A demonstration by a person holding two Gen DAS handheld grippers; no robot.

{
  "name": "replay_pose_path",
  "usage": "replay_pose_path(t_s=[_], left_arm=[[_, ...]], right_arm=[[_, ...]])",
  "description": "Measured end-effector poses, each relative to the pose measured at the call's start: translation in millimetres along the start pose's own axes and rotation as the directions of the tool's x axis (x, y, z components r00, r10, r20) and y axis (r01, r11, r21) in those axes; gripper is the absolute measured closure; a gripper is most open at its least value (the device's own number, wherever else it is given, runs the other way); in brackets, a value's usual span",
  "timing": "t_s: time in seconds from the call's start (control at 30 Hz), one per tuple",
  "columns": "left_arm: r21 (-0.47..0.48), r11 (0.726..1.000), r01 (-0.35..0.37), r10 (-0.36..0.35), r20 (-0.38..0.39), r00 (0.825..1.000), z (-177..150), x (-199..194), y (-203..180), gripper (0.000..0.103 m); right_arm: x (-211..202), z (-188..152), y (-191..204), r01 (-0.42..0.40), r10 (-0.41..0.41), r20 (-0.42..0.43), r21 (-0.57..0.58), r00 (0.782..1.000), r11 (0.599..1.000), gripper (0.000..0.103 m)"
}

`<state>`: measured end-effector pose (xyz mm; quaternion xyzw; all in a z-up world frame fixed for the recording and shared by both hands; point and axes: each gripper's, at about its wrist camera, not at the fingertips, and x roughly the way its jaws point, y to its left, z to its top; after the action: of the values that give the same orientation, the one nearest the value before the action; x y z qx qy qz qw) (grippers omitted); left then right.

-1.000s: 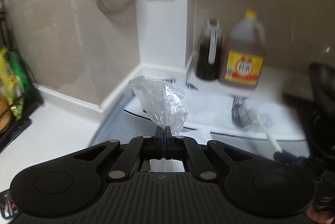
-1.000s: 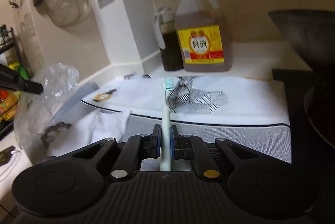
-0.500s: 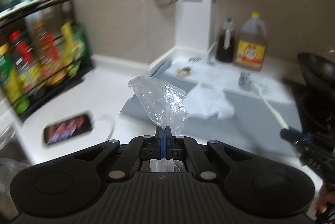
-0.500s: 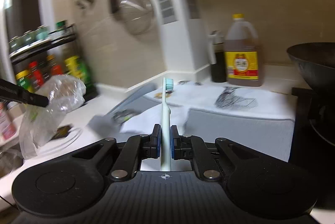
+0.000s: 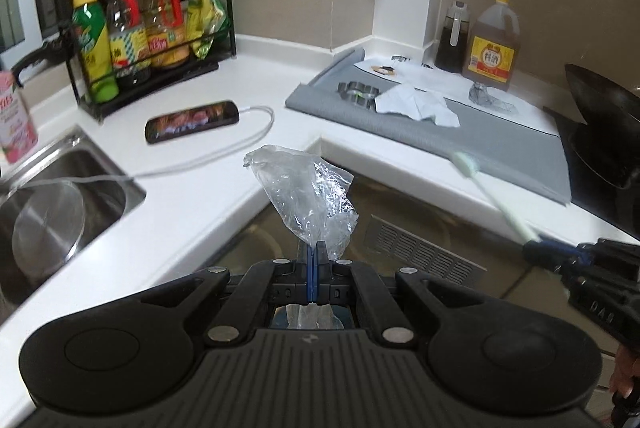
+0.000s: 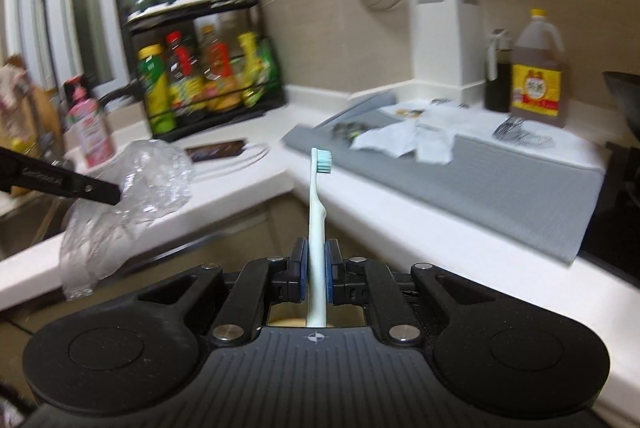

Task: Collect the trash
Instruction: 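Lift the clear bag and toothbrush and carry them down over the bin, then hold the clear bag and toothbrush above the bin rim with both tools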

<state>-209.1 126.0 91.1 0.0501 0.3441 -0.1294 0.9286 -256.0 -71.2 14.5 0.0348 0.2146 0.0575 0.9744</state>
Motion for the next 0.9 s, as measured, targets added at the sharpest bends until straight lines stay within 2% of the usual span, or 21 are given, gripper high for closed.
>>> replay_pose_path(t_s=[0.2,0.47,0.9], left_arm=[[0.0,1.0,0.009,-0.009,-0.015,1.0,-41,-8,1,0.103],[-0.045,0.999,0.017,-0.021,-0.081,0.996,-89,-2,6,0.103],[-0.032,0.999,0.026,-0.03,-0.117,0.993,-106,3,1,0.103]], right_arm=[[-9,-30,29,-0.023,0.021,-0.069,-0.028,0.997,0.999,0.093],[-7,-60,48,-0.042,0.036,-0.16,-0.033,0.987,0.999,0.093],[-3,-80,61,-0.062,0.05,-0.226,-0.047,0.973,0.997,0.093]])
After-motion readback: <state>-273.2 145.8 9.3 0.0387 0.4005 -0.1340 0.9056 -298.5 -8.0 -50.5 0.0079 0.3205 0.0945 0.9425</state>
